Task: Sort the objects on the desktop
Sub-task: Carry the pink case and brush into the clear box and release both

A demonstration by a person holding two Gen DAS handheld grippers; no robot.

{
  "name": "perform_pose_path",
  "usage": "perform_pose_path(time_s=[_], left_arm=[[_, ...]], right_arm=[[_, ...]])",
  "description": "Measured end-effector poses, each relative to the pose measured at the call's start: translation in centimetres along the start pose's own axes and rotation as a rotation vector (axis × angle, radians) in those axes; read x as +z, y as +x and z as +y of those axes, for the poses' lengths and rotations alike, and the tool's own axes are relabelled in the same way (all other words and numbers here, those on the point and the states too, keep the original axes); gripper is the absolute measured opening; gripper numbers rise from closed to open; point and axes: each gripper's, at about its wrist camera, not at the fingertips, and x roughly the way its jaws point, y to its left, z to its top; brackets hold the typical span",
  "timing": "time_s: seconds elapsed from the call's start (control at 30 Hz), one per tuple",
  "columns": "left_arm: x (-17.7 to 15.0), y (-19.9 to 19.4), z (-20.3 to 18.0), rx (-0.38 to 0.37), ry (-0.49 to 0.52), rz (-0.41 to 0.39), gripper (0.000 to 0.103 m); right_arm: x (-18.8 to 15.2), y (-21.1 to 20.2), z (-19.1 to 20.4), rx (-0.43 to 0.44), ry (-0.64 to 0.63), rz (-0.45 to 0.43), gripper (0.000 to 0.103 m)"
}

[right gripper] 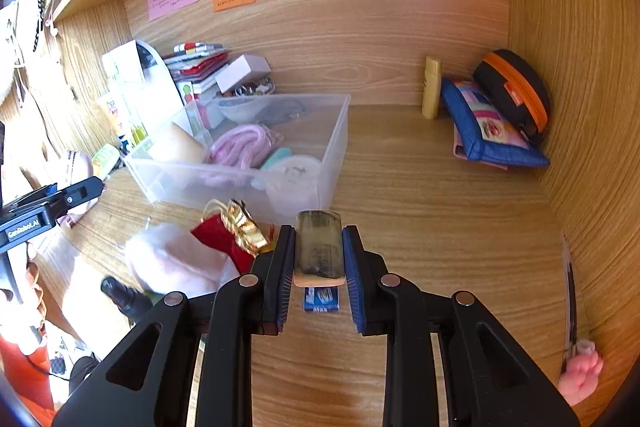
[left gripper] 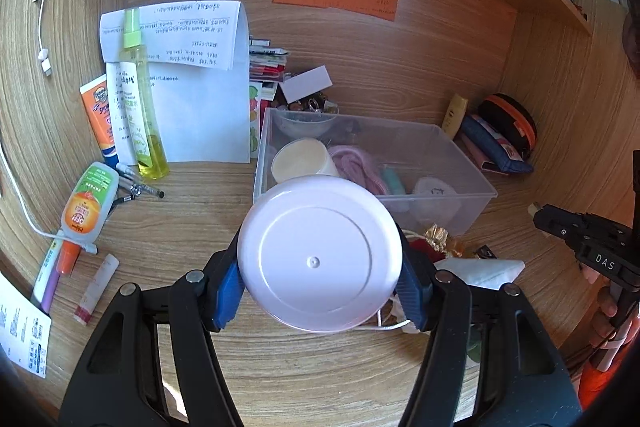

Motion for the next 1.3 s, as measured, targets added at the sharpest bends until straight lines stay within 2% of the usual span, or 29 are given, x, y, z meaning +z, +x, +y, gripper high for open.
perform_pose_path(time_s=[0.3,0.47,0.73,0.97,1.17,1.3], left_arm=[[3.2,1.7,-1.2,-0.059,0.042,-0.012,0.064],[5.1,3.3,-2.2,-0.075,0.084,-0.006,0.064],[7.3,7.0,-3.7,-0.120,0.093,0.033,0.064],[7.6,10.2,-5.3,-0.139,0.133,0.091,0.064],[7.0,12.5,-6.3,-0.140,0.168,0.132,0.064],[6.5,13.6,-6.4,-0.151,0.173,0.166,0.064]], right_arm=[[3.0,1.5,1.2,0.029,-0.024,-0.036,0.022],[4.6,3.2,1.8,0.045,-0.053,-0.021,0.022],[6.3,6.4,2.2,0.057,-0.059,0.012,0.022],[6.1,9.0,2.0,0.065,-0.055,0.065,0.022],[5.5,10.0,2.0,0.028,-0.071,0.066,0.022],[5.3,10.5,1.9,0.042,-0.073,0.084,0.022]])
